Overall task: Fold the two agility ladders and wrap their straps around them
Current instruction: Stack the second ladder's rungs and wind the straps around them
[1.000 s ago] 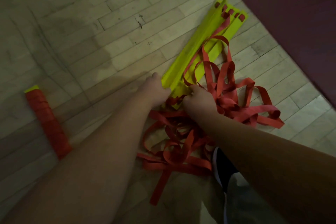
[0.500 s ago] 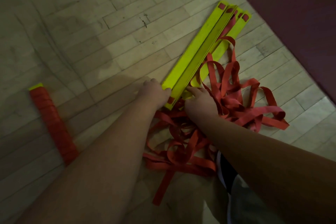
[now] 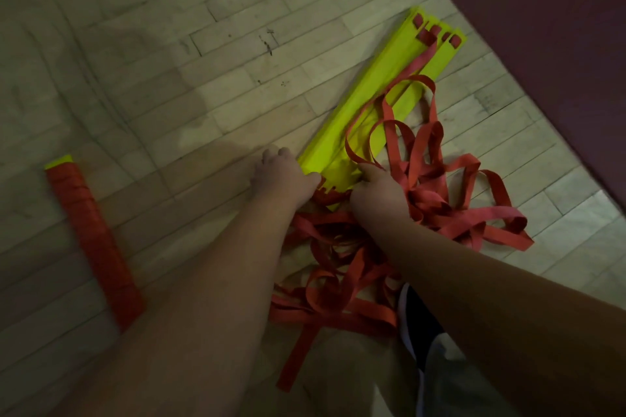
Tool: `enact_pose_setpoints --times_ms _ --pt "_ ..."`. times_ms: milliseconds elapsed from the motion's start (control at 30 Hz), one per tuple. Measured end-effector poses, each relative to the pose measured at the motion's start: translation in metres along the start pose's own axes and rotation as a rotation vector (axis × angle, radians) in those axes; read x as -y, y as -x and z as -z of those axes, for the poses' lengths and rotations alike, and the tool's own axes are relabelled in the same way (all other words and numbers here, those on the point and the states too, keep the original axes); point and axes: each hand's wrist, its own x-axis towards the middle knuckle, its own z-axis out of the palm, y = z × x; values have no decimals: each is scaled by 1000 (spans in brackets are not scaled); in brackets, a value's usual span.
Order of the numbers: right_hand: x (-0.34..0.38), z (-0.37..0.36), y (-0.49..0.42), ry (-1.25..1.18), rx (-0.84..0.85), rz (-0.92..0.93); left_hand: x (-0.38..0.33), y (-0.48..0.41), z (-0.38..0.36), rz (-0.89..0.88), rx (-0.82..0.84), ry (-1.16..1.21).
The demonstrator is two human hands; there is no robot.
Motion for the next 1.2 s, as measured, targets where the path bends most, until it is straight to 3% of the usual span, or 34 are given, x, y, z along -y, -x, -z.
enact_pose_setpoints --times_ms 367,600,767,967,1200 --pt "12 2 -11 -7 -16 -74 2 -10 -7 23 37 143" --pt "10 -2 -4 -42 -2 -90 14 -11 -17 -88 95 275" --pt "16 -1 3 -119 42 -139 28 -4 -8 -37 156 505" --pt "32 -12 14 -128 108 -140 72 27 2 42 378 934" --pt "61 -29 50 -108 170 -188 121 64 25 52 319 1049"
